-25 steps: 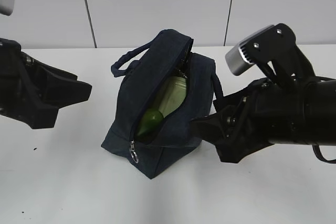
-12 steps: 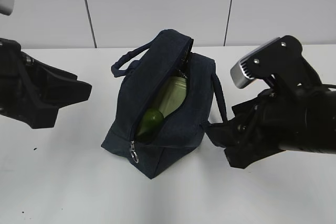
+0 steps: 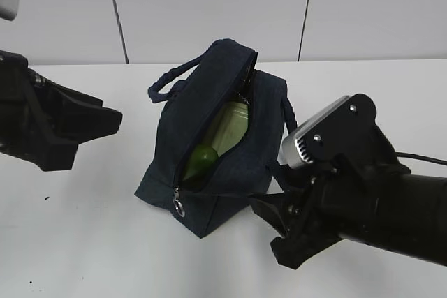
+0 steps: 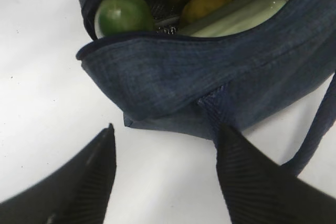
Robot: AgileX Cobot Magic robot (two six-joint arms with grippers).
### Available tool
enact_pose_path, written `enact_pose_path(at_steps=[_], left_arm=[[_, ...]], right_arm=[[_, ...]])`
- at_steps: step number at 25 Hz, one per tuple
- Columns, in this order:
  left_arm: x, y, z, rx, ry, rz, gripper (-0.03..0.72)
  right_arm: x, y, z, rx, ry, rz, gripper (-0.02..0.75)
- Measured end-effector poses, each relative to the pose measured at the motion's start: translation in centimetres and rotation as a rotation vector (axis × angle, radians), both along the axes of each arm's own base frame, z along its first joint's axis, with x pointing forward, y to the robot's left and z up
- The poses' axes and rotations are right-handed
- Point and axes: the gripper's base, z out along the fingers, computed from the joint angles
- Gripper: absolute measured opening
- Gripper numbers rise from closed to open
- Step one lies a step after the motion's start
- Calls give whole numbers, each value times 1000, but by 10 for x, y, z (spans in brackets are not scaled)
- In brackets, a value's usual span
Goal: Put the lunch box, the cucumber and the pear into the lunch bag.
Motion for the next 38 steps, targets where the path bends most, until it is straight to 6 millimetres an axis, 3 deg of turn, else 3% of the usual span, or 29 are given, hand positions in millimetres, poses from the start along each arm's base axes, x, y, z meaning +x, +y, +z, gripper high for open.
enact_pose_path(at_steps=[5, 10, 17, 26, 32, 38], left_arm=[[0, 0, 0, -1, 0, 0, 239], [0, 0, 0, -2, 0, 2, 239], [2, 0, 2, -42, 6, 35, 239], [2, -1, 3, -68, 16, 49, 239], [2, -1, 3, -75, 20, 52, 239], [2, -1, 3, -75, 20, 52, 239]], right_arm=[[-1, 4, -7, 24, 54, 1, 447], [-12, 16, -8, 6, 52, 107, 398], [-15, 27, -19, 10, 83, 144, 387], [2, 52, -63, 45, 116, 188, 386], [28, 79, -76, 67, 111, 183, 383], [42, 91, -89, 81, 129, 145, 327]])
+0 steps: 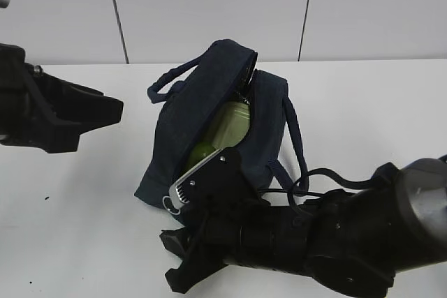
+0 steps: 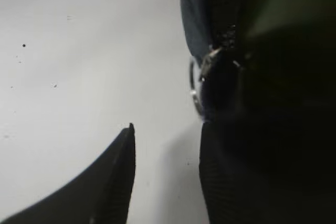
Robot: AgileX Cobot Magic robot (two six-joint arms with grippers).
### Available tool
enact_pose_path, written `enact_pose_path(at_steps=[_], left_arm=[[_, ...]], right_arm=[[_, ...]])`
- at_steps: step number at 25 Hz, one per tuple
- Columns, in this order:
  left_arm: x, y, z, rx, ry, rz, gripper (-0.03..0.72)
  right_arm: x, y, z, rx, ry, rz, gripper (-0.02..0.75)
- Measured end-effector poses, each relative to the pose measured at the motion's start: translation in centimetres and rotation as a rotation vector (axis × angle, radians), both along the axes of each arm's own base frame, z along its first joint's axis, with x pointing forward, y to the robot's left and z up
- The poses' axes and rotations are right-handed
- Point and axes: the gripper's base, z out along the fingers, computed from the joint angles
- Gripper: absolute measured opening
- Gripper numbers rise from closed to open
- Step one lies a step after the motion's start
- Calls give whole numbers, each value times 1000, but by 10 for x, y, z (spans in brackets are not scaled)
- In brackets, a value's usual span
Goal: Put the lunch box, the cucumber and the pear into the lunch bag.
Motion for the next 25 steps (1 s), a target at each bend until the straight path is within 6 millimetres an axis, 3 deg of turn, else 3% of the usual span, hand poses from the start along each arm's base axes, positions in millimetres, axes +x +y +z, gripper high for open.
enact_pose_path(at_steps=[17, 25], left_arm=[[0, 0, 0, -3, 1, 1, 239], [0, 0, 0, -3, 1, 1, 239]], right_arm=[[9, -1, 0, 41, -1, -118, 302], [15, 6, -10, 31, 6, -122, 302]])
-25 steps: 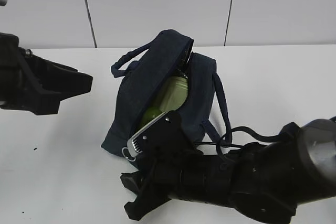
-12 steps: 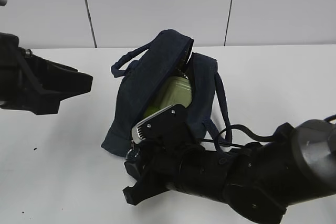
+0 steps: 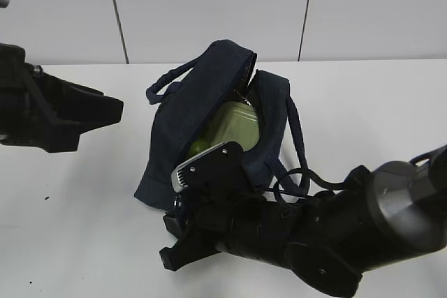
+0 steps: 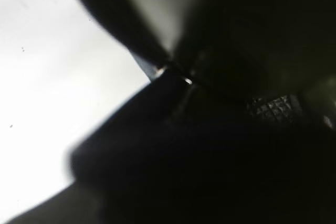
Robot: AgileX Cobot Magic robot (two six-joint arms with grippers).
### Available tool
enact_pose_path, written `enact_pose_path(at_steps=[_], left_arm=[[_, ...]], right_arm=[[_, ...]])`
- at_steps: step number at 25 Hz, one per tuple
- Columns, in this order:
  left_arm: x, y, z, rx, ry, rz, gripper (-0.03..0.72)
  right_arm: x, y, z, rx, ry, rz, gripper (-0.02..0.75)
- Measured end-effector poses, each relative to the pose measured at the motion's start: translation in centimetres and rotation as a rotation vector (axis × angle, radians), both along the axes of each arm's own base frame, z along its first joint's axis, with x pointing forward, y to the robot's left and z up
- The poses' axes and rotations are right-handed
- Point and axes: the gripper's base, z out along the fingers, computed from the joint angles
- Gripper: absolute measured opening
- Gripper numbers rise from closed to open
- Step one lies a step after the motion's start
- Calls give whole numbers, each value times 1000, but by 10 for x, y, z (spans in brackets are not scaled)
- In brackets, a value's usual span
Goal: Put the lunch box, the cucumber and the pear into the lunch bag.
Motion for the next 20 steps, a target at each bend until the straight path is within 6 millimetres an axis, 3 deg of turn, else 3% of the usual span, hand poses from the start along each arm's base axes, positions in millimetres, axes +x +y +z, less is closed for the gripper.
enact_pose_path(at_steps=[15, 20], left_arm=[[0, 0, 0, -2, 1, 0, 238], [0, 0, 0, -2, 1, 0, 238]], right_arm=[[5, 0, 2, 41, -9, -61, 302], [3, 3, 2, 21, -33, 2, 281]])
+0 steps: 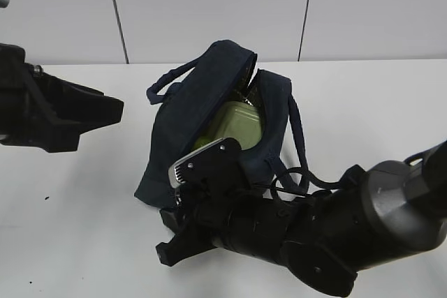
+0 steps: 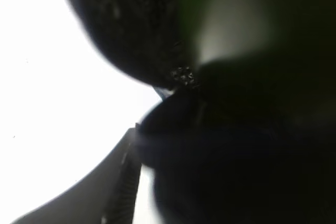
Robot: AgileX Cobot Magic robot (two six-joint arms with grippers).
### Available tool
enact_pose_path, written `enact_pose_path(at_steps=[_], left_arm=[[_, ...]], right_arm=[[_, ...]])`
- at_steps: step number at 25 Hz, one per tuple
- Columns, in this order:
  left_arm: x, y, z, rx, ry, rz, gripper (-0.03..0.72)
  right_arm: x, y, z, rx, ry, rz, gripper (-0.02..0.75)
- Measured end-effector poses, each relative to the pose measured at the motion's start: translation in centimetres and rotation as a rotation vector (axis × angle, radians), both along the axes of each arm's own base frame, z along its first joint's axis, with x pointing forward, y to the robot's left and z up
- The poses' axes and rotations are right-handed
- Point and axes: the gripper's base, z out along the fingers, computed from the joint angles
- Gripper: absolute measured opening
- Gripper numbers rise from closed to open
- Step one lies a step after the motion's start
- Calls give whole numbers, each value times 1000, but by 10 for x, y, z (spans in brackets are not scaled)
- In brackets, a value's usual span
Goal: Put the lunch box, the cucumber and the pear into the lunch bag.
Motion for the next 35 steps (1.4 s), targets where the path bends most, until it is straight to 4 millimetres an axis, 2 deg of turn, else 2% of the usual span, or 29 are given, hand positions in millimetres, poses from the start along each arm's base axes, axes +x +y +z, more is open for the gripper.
enact_pose_path(at_steps=[8, 19, 25, 35], left_arm=[[0, 0, 0, 0, 1, -2, 238], [-1, -1, 0, -2, 10, -15, 238], [-1, -1, 0, -2, 10, -15, 238], [-1, -1, 0, -2, 10, -15, 238]], right_arm=[[1, -1, 0, 9, 7, -23, 185], [3, -3, 1, 30, 21, -77, 164], [4, -3, 1, 34, 21, -86, 6], [2, -3, 0, 10, 28, -61, 6]])
